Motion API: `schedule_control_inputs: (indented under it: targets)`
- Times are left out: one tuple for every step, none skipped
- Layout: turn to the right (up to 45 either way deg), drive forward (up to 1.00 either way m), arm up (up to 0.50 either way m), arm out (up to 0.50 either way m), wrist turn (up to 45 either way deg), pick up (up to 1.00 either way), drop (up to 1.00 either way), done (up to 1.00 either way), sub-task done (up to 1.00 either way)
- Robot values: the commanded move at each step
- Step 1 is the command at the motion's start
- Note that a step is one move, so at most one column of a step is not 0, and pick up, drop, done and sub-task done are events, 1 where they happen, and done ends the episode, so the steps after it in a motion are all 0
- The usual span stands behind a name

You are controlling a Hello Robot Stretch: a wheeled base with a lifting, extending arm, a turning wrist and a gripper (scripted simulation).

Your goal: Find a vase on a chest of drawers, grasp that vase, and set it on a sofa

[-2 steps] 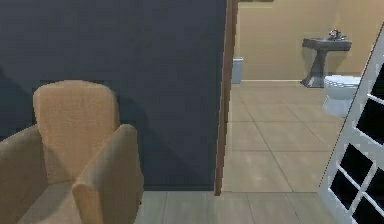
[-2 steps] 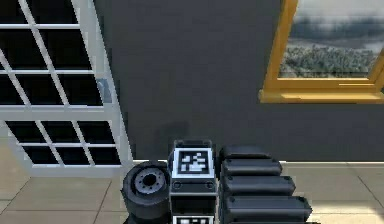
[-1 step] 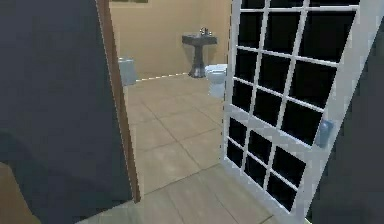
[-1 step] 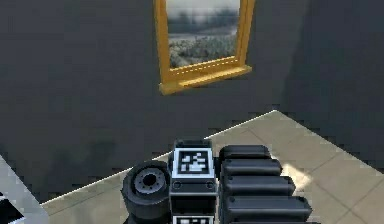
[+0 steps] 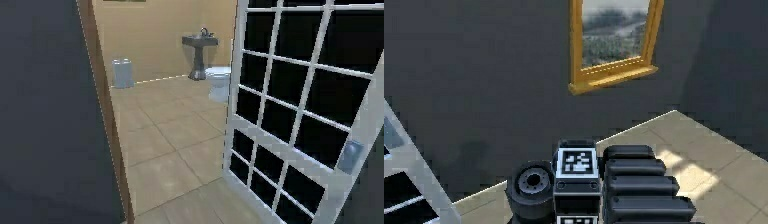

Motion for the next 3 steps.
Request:
schedule_control_inputs:
  targets:
    - [0.0, 0.85, 0.0, 0.0, 0.0, 0.0, 0.0, 0.0, 0.0]
    - [-27.0, 0.0, 0.0, 0.0, 0.0, 0.0, 0.0, 0.0, 0.0]
    - [0.0, 0.75, 0.0, 0.0, 0.0, 0.0, 0.0, 0.0, 0.0]
